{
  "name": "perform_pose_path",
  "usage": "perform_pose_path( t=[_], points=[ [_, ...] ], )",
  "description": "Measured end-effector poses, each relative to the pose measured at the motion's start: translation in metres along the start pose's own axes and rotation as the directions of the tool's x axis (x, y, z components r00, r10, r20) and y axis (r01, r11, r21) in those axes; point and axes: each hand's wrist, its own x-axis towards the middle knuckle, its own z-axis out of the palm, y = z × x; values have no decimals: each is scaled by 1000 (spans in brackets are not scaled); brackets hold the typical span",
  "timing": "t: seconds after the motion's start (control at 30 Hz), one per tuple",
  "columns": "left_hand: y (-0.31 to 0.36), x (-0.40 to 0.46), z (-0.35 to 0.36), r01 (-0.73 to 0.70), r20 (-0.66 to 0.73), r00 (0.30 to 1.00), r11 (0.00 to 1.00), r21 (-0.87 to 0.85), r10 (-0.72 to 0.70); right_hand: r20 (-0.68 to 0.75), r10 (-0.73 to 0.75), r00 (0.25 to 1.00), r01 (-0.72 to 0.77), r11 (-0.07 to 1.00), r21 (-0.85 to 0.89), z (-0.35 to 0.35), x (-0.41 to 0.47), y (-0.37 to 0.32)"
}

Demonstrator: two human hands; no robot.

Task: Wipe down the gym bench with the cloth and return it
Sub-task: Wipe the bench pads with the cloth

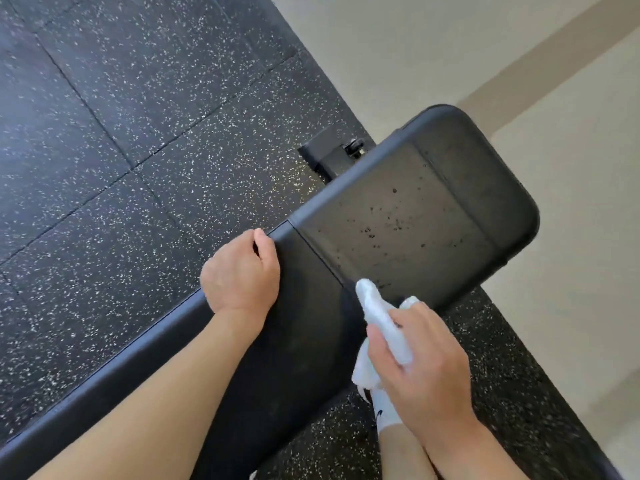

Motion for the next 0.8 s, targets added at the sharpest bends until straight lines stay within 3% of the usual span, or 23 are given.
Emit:
perform_pose_path(
  t=[0.1,0.2,0.47,0.63,0.8],
  points=[
    [3,0,-3,4,6,1000,1000,3,-4,-44,46,998,-48,998,-34,16,-8,12],
    [4,1,1,28,1,1000,999,46,-29,-197,102,975,-115,992,-59,50,4,-8],
    [1,10,4,80,106,990,986,149,-96,-356,207,911,-210,977,29,140,159,-100],
    [1,7,6,42,58,997,994,97,-48,-398,55,916,-8,993,118,122,134,-81],
    [0,5,4,-1,43,999,999,32,0,-310,-151,939,116,985,-129,50,27,19]
  ],
)
